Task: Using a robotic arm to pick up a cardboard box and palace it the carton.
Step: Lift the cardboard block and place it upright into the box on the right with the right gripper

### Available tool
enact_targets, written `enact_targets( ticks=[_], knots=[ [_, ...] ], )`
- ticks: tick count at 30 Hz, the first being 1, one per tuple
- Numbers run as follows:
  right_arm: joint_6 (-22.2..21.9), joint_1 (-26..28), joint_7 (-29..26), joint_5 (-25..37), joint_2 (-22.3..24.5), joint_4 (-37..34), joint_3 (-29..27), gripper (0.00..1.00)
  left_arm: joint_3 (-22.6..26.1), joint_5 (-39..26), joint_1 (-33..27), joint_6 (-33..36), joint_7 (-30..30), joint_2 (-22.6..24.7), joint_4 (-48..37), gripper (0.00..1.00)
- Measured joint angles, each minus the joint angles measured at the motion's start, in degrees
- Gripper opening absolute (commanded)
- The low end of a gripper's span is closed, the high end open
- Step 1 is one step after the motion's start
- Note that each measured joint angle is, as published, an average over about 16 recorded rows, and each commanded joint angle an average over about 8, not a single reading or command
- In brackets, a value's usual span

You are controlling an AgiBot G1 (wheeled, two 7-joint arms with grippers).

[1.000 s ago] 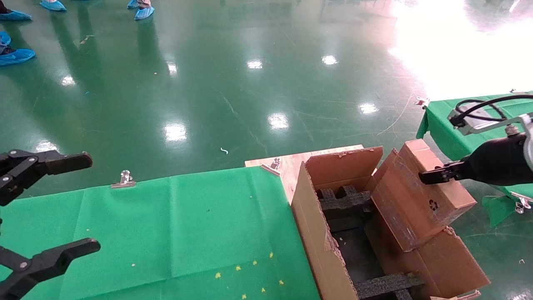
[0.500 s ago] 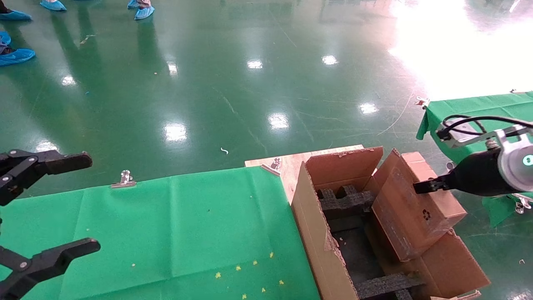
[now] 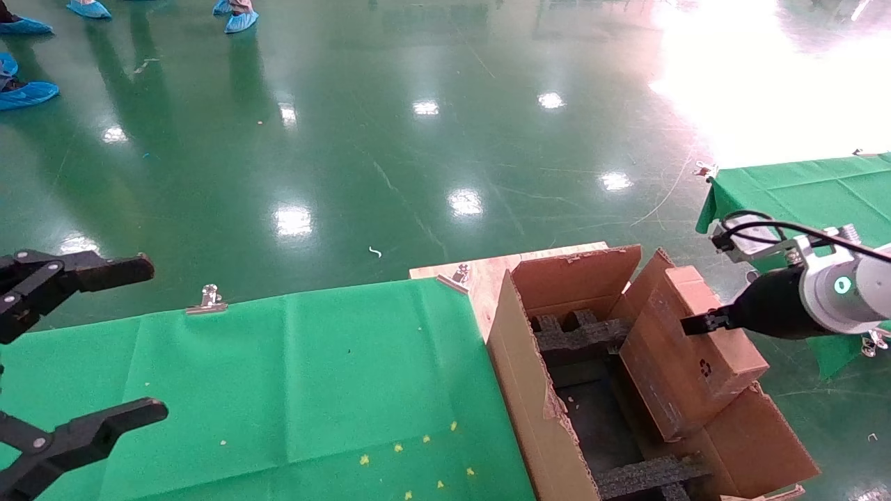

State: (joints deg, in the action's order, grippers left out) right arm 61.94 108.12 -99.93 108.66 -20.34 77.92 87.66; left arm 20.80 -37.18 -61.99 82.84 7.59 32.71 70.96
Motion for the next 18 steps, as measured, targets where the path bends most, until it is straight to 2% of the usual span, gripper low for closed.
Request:
enact_targets(
  ticks=[18],
  knots=[
    [-4.7, -5.5, -4.1, 4.9, -3.0, -0.3, 2.7, 0.00, 0.0, 0.0, 0.0, 0.0, 0.0, 0.0, 0.0, 1.00]
  ],
)
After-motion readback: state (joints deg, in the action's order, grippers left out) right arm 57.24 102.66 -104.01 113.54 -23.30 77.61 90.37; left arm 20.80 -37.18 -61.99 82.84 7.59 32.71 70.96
